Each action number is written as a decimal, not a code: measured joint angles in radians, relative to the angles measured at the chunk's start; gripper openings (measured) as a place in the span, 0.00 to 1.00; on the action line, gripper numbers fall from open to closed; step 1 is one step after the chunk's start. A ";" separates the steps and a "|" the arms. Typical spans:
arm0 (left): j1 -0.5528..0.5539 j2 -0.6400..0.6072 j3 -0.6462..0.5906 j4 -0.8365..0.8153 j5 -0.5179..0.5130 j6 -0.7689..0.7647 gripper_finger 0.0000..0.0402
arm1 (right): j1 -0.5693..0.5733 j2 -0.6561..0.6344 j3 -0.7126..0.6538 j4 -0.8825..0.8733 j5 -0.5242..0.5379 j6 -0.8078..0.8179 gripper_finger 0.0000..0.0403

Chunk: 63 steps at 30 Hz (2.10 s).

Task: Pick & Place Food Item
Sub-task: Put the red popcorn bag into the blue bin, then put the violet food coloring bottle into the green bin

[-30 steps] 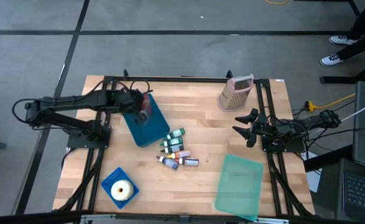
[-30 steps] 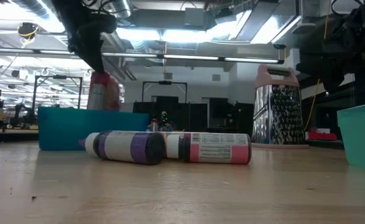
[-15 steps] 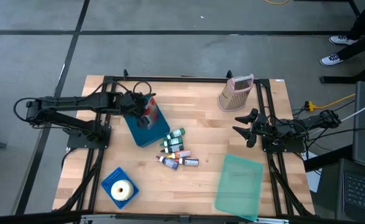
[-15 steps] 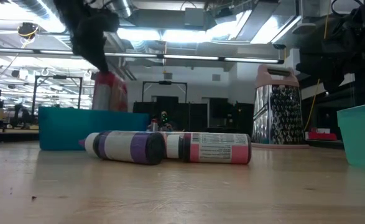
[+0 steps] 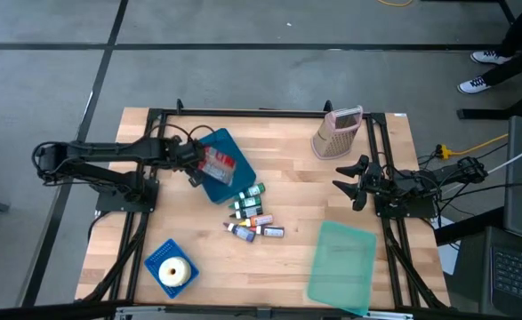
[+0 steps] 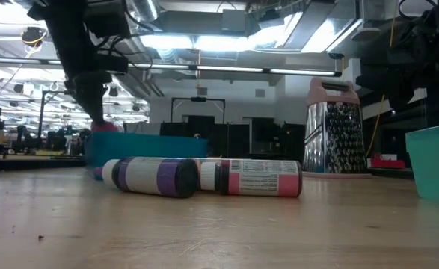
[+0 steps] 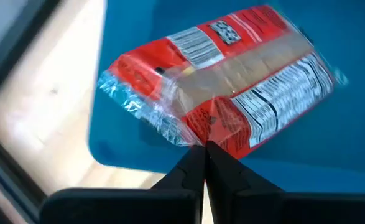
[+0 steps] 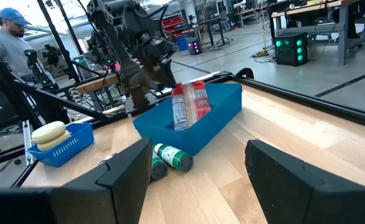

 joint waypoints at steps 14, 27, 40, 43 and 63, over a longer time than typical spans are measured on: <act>0.000 0.000 0.000 0.083 -0.082 0.066 0.33 | 0.000 0.000 0.000 0.000 0.001 0.001 0.63; -0.035 -0.076 0.000 0.496 0.213 0.055 0.47 | 0.000 0.000 0.000 0.001 0.003 0.000 0.63; -0.505 0.135 0.000 0.791 0.050 0.065 0.47 | 0.000 0.000 0.000 0.002 0.003 0.000 0.63; -0.580 0.233 0.008 0.804 -0.005 0.051 0.47 | 0.000 0.000 0.000 0.002 0.003 0.001 0.63; -0.726 0.646 0.438 0.179 -0.011 0.091 0.47 | 0.000 0.001 0.000 0.001 -0.024 0.003 0.63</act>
